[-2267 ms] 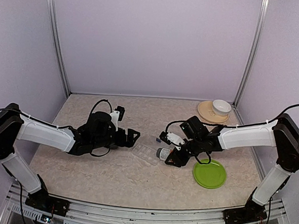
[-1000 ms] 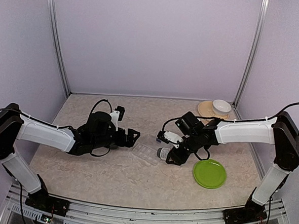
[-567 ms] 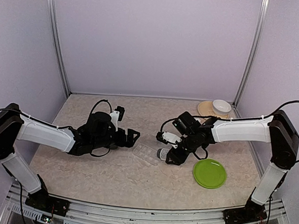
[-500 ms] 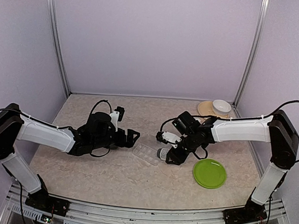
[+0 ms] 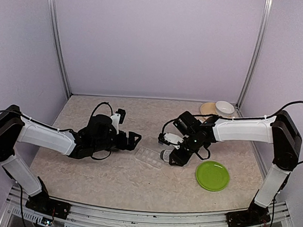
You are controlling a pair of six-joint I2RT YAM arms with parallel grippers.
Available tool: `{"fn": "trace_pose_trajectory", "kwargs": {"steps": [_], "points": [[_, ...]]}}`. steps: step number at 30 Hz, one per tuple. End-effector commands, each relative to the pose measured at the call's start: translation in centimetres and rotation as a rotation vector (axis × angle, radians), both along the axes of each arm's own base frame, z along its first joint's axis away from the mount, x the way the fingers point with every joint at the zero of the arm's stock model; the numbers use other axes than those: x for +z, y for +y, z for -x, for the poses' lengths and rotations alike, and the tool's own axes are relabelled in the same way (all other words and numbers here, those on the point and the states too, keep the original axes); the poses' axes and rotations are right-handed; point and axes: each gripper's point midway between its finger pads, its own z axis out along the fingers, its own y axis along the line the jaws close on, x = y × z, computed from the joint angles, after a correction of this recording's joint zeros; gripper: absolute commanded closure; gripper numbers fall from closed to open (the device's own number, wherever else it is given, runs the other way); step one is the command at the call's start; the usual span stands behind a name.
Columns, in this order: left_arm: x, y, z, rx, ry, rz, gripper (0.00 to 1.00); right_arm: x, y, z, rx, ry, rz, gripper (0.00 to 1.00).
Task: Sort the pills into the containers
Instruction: Pour the pill into the compartment of the pill container.
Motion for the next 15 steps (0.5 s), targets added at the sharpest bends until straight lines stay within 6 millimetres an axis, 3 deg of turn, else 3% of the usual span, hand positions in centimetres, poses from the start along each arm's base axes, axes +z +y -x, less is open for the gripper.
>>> {"fn": "trace_pose_trajectory", "kwargs": {"steps": [1, 15], "points": [[0.95, -0.1, 0.23, -0.007, -0.018, 0.035, 0.01, -0.13, 0.22, 0.44, 0.022, 0.01, 0.031, 1.0], [0.83, 0.04, 0.27, -0.004, -0.016, 0.037, 0.01, 0.23, 0.14, 0.56, 0.027, 0.015, 0.045, 1.0]]}}
